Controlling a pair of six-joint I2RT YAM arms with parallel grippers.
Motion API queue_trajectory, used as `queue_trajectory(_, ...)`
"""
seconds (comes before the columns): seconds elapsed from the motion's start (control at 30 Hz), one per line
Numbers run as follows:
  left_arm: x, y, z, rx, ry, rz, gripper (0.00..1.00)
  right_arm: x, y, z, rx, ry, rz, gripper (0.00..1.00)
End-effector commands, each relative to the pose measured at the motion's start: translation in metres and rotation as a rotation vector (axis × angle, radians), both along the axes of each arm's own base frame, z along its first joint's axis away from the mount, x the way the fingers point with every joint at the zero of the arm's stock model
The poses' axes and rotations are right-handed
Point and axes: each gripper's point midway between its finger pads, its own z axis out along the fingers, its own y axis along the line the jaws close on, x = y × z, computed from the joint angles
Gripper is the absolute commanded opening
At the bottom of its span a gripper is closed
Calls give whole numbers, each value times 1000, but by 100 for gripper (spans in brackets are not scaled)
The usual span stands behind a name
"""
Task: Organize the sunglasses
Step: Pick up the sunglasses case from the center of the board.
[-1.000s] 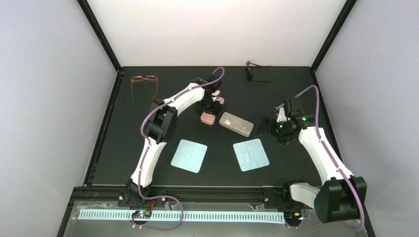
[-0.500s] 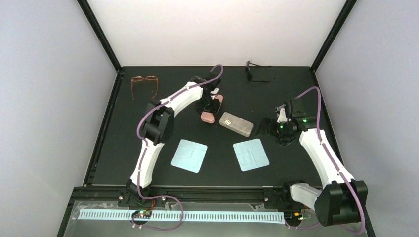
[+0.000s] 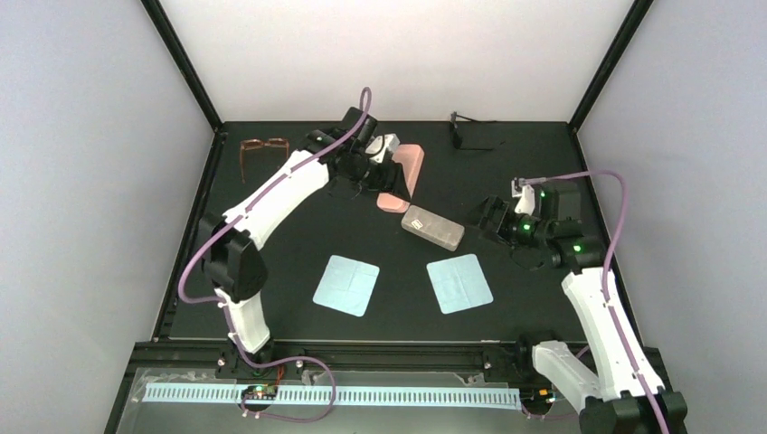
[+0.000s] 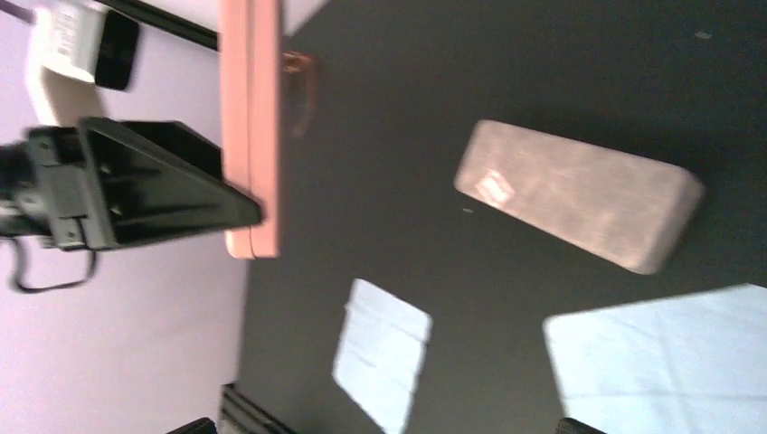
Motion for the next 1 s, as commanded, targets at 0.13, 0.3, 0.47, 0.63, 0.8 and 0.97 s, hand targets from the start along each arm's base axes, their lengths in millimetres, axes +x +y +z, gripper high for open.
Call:
queue_trajectory(0.13, -76, -28, 113, -440, 63, -180, 2, -8, 29, 103, 328, -190, 79, 100)
queue_trajectory(0.3, -105, -28, 153, -564, 102, -250, 2, -19, 32, 147, 363, -309, 132, 100)
queue_trajectory(0.47, -124, -26, 181, -610, 92, -284, 2, -17, 41, 170, 450, -403, 210, 100)
queue_trajectory(0.63, -135, -22, 209, -672, 58, -289, 2, -18, 49, 194, 446, -460, 282, 100)
queue_trajectory(0.8, -139, -26, 230, -725, 45, -294, 1, -17, 64, 203, 489, -449, 351, 100)
queue_trajectory(0.97, -145, -30, 252, -761, 33, -314, 2, -25, 85, 227, 528, -483, 440, 100)
